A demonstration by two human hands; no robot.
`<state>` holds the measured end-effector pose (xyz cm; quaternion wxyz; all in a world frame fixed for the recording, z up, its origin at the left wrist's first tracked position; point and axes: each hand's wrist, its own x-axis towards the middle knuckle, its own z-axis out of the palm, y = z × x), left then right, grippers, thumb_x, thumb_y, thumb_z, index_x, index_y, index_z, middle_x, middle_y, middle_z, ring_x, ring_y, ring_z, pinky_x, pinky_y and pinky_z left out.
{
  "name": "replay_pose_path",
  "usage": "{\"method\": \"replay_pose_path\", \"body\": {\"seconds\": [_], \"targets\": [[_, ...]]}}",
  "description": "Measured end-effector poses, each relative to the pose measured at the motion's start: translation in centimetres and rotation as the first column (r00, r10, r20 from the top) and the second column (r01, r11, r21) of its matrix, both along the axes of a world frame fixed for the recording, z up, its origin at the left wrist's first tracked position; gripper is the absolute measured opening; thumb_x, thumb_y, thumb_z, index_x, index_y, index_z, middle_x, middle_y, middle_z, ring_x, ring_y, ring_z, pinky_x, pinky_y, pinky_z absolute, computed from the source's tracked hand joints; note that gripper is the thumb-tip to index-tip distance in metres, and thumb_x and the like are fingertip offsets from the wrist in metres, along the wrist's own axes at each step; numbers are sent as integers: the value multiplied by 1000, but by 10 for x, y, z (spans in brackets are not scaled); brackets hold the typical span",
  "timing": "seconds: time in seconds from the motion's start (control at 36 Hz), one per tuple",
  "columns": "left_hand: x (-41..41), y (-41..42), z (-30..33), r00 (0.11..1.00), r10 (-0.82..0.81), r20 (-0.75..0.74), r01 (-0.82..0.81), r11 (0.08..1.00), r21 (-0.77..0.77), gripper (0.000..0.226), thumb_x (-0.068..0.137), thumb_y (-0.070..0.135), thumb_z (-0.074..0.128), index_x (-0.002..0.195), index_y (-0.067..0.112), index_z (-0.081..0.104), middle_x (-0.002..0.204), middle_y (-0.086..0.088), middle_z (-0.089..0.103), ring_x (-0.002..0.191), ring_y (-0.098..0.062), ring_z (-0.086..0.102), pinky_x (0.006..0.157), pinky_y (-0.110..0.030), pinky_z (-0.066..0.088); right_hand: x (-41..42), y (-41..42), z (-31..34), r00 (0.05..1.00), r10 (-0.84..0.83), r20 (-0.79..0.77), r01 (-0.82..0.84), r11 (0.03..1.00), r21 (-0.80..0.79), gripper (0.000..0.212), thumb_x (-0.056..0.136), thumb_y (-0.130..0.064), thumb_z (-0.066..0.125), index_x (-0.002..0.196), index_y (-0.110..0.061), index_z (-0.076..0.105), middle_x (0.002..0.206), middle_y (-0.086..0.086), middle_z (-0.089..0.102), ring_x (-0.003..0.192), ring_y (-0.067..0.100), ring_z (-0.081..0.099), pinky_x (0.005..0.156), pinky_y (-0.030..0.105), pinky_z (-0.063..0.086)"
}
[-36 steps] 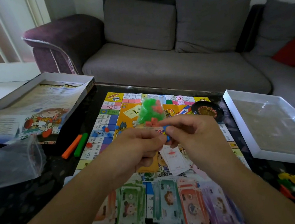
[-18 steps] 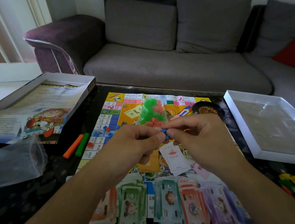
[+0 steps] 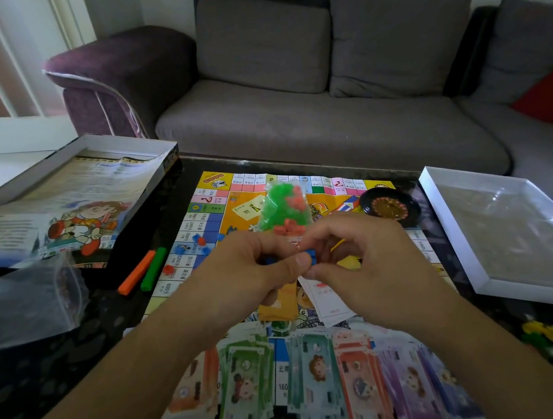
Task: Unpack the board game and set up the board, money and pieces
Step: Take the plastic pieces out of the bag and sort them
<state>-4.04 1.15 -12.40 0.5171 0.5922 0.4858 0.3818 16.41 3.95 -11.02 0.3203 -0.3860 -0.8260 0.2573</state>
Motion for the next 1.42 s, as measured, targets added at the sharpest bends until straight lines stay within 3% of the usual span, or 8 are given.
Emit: {"method": "replay_pose_path", "body": {"seconds": [0.31,0.53,0.64,0.72,0.89,1.08,1.17,1.42], "targets": [[1,0,1,1000,-2,25,2,1000,-24,18,99,28,67,88,22,80,60,2,45,50,-11,40,53,-22,39,-4,-5,-5,997,-74,-38,79,985,156,21,81,-3,86,86,-22,77,82,-8,68,78,16,64,66,38,55],[5,0,6,969,3,245,38,987,-159,25,101,20,61,102,-2,73,68,-2,39,56,-12,29,51,-24,28,-7,-6,-3,992,-85,-93,91,994,56,22,83,-9,85,96,-26,80,93,-12,69,90,15,67,73,32,58],[12,1,6,855,193,481,-21,940,-339,24,102,19,59,105,-3,67,75,-4,52,57,-10,37,49,-21,29,-11,-9,0,980,-115,-161,114,993,-16,43,90,-7,79,124,-31,72,102,-15,68,100,11,67,79,30,59],[21,1,3,743,347,572,-59,885,-461,24,103,22,57,97,0,65,76,-9,60,57,-14,51,48,-23,43,-16,-14,0,970,-158,-186,161,987,1,35,94,-5,72,120,-28,69,102,-17,66,102,8,66,80,28,57],[23,-1,0,701,374,607,-51,875,-481,31,105,18,51,96,-1,72,90,-17,74,81,-25,72,64,-32,63,-24,-24,-5,992,-105,69,89,974,207,19,92,-14,70,105,-27,66,102,-16,59,100,5,56,84,13,42],[20,-3,1,705,382,597,-39,862,-506,38,104,19,49,121,-12,62,97,-20,65,86,-29,68,68,-34,58,-31,-26,-16,952,-98,291,-2,945,327,18,91,-33,68,108,-28,70,107,-14,66,105,14,53,97,37,42],[19,-4,-1,699,395,596,-49,858,-512,27,104,18,49,95,-4,63,81,-15,66,69,-22,68,64,-32,55,-32,-26,-17,950,-93,300,-24,931,363,16,94,-31,65,107,-29,73,103,-16,69,102,13,55,98,33,37],[17,3,-3,783,377,495,-169,895,-413,23,105,14,55,108,-1,72,86,-16,77,73,-19,72,60,-27,59,-24,-22,-4,983,-171,-68,180,971,155,26,90,-11,79,105,-32,76,96,-22,66,98,2,62,85,10,44]]}}
